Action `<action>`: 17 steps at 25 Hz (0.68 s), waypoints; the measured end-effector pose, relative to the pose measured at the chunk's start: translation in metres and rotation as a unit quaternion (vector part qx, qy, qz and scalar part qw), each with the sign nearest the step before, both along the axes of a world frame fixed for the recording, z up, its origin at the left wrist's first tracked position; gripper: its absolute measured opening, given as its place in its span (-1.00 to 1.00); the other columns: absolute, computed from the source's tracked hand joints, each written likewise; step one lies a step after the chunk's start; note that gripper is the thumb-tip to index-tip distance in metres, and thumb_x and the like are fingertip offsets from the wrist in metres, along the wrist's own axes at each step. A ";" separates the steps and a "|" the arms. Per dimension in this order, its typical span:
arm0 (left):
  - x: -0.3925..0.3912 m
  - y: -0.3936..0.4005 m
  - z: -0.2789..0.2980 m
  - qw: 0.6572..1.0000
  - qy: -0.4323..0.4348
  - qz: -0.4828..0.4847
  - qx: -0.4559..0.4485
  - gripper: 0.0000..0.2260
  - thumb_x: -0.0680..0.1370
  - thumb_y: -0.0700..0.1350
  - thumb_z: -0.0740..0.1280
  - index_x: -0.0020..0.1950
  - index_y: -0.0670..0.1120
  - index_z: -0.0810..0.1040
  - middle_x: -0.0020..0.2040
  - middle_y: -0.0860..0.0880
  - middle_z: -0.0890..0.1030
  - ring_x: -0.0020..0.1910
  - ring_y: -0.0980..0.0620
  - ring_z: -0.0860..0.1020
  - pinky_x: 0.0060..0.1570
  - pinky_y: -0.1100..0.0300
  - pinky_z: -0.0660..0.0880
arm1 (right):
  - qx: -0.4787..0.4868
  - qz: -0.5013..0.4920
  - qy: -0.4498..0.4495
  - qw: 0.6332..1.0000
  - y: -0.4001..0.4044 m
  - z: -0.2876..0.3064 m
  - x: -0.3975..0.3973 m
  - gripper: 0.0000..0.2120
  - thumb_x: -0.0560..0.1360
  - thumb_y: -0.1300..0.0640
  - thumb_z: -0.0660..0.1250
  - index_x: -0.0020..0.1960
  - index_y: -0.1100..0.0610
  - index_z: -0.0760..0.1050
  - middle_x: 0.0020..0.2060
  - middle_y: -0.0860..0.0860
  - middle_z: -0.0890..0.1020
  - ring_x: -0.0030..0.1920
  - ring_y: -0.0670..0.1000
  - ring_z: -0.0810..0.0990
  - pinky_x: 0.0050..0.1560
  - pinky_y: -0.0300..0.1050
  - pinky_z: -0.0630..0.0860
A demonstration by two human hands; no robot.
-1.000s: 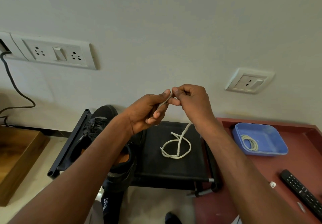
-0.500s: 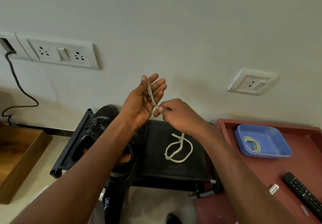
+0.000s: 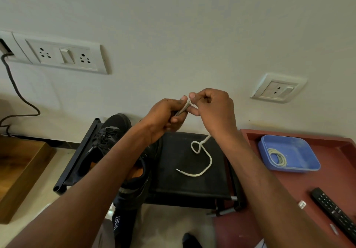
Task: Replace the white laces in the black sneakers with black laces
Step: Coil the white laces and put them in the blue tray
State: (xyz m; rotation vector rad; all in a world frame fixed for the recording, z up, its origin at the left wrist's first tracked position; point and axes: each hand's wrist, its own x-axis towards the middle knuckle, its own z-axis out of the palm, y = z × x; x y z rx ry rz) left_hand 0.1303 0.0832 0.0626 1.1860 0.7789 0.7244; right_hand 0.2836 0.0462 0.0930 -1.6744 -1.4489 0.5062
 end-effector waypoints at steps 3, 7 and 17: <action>0.000 0.001 -0.001 0.996 -0.057 -0.052 -0.038 -0.54 0.76 0.04 0.08 -0.05 -0.13 0.69 -0.48 0.01 0.25 -0.53 0.09 0.08 -0.51 0.20 0.06 | -0.023 -0.028 -0.078 0.996 -0.002 -0.001 0.003 -0.76 0.65 -0.07 0.36 -0.10 0.05 0.64 -0.28 -0.15 0.62 -0.28 -0.17 0.55 -0.28 -0.21 0.34; -0.003 0.002 0.000 0.963 -0.226 -0.057 -0.132 -0.63 0.76 -0.01 0.09 0.17 -0.24 0.57 -0.47 0.04 0.40 -0.63 0.18 0.27 -0.62 0.37 0.17 | -0.128 0.038 -0.045 0.990 0.002 -0.003 0.005 -0.72 0.69 0.11 0.24 -0.10 -0.03 0.67 -0.22 -0.13 0.63 -0.24 -0.12 0.55 -0.19 -0.16 0.39; -0.026 0.011 0.006 0.983 0.029 0.153 0.100 -0.62 0.75 -0.01 0.15 0.08 -0.18 0.70 -0.19 -0.21 0.69 -0.32 -0.09 0.61 -0.30 0.15 0.53 | -0.119 0.202 0.060 0.970 -0.012 0.017 -0.016 -0.70 0.72 0.09 0.25 -0.04 0.18 0.69 -0.46 -0.21 0.51 -0.50 -0.24 0.43 -0.41 -0.42 0.31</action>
